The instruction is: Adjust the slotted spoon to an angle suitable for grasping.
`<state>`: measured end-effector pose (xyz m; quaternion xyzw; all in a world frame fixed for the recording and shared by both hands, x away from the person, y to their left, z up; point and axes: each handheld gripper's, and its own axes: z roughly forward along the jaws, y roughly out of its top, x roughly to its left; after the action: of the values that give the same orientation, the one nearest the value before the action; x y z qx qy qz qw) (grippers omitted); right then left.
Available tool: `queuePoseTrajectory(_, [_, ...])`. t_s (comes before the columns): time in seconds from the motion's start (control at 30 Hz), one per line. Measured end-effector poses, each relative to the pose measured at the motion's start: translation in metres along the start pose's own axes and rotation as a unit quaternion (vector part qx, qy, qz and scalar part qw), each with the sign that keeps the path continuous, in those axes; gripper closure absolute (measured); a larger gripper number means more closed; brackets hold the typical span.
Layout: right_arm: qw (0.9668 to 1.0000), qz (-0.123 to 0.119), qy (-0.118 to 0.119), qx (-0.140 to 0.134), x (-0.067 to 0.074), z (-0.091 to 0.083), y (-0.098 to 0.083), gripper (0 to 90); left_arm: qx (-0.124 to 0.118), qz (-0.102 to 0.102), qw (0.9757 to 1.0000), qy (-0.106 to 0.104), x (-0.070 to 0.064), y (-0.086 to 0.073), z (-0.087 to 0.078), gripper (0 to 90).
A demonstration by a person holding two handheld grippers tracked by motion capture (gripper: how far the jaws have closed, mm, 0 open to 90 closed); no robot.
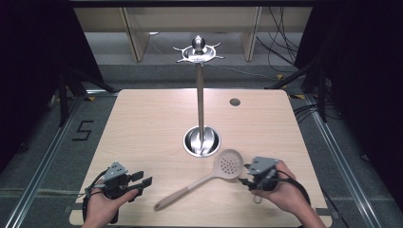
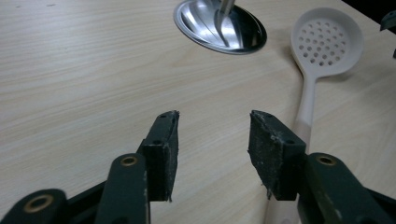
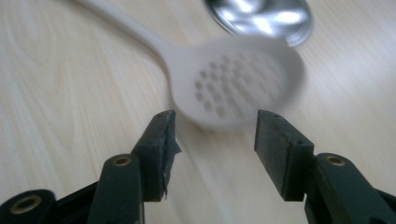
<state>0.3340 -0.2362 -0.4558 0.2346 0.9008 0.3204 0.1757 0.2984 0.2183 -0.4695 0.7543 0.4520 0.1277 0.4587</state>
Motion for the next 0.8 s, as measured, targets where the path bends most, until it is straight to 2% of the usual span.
queuePoseTrajectory(0.07, [0.9984,0.051,-0.005,-0.023,-0.01,-0.009,-0.017,53.1,-0.002,0.001,1.0,-0.007,-0.003,0.001,0.001,59.0])
queuePoseTrajectory(0.1, [0.9964,0.083,-0.005,-0.02,-0.013,-0.013,-0.022,54.5,0.01,0.013,0.9998,-0.014,-0.009,0.003,0.001,60.7])
queuePoseTrajectory(0.13, [0.995,0.095,-0.016,-0.024,-0.016,-0.014,-0.027,55.6,0.012,0.015,0.9997,-0.018,-0.012,0.003,0.002,62.3])
queuePoseTrajectory(0.17, [0.995,0.095,-0.016,-0.024,-0.016,-0.014,-0.027,55.6,0.012,0.015,0.9997,-0.018,-0.012,0.003,0.002,63.9])
queuePoseTrajectory(0.2, [0.9926,0.117,-0.032,-0.01,-0.022,-0.015,-0.03,58.6,0.017,0.023,0.9992,-0.029,-0.019,0.003,0.003,66.9])
queuePoseTrajectory(0.23, [0.9926,0.117,-0.032,-0.01,-0.022,-0.015,-0.03,58.6,0.017,0.023,0.9992,-0.029,-0.019,0.003,0.003,69.1])
queuePoseTrajectory(0.27, [0.992,0.121,-0.037,-0.004,-0.024,-0.015,-0.031,59.6,0.03,0.029,0.9986,-0.033,-0.024,0.003,0.003,69.1])
queuePoseTrajectory(0.3, [0.9895,0.14,-0.036,0.007,-0.026,-0.014,-0.032,64.0,0.046,0.046,0.9971,-0.039,-0.03,0.002,0.003,76.3])
queuePoseTrajectory(0.33, [0.9884,0.147,-0.033,0.017,-0.027,-0.014,-0.032,65.0,0.055,0.057,0.9959,-0.045,-0.034,0.002,0.003,79.2])
queuePoseTrajectory(0.4, [0.9862,0.162,-0.033,0.012,-0.026,-0.013,-0.03,65.2,0.079,0.077,0.9922,-0.058,-0.042,0.001,0.004,83.7])
queuePoseTrajectory(0.43, [0.9866,0.159,-0.032,0.022,-0.029,-0.013,-0.029,65.1,0.089,0.083,0.9908,-0.06,-0.046,0.0,0.005,85.8])
queuePoseTrajectory(0.47, [0.9874,0.153,-0.035,0.024,-0.029,-0.011,-0.028,65.1,0.104,0.077,0.9896,-0.064,-0.051,-0.001,0.007,87.6])
queuePoseTrajectory(0.5, [0.9876,0.152,-0.039,0.003,-0.028,-0.007,-0.029,65.0,0.114,0.076,0.988,-0.07,-0.055,-0.001,0.01,88.7])
queuePoseTrajectory(0.53, [0.9873,0.154,-0.036,0.014,-0.027,-0.007,-0.029,64.9,0.126,0.08,0.9863,-0.07,-0.059,-0.001,0.012,88.9])
queuePoseTrajectory(0.57, [0.9851,0.168,-0.03,0.018,-0.024,-0.006,-0.028,64.5,0.136,0.083,0.9844,-0.076,-0.063,-0.001,0.015,89.0])
queuePoseTrajectory(0.6, [0.9861,0.161,-0.029,0.025,-0.024,-0.005,-0.028,64.2,0.136,0.083,0.9844,-0.076,-0.063,-0.001,0.015,89.0])
queuePoseTrajectory(0.63, [0.9861,0.161,-0.029,0.025,-0.024,-0.005,-0.028,64.2,0.145,0.092,0.9819,-0.081,-0.066,0.0,0.018,89.0])
queuePoseTrajectory(0.67, [0.9875,0.152,-0.026,0.033,-0.024,-0.006,-0.027,63.8,0.159,0.088,0.9799,-0.082,-0.071,0.0,0.022,89.1])
queuePoseTrajectory(0.7, [0.9875,0.152,-0.026,0.033,-0.024,-0.006,-0.027,63.8,0.17,0.089,0.9773,-0.09,-0.075,0.0,0.025,89.1])
queuePoseTrajectory(0.73, [0.9878,0.151,-0.033,0.021,-0.025,-0.004,-0.028,63.6,0.188,0.096,0.973,-0.093,-0.079,0.0,0.032,89.1])
queuePoseTrajectory(0.77, [0.9877,0.152,-0.032,0.022,-0.025,-0.004,-0.028,63.5,0.21,0.104,0.9677,-0.094,-0.079,0.0,0.034,89.2])
queuePoseTrajectory(0.8, [0.989,0.142,-0.026,0.032,-0.027,-0.006,-0.028,63.4,0.23,0.127,0.9599,-0.097,-0.077,0.001,0.037,89.2])
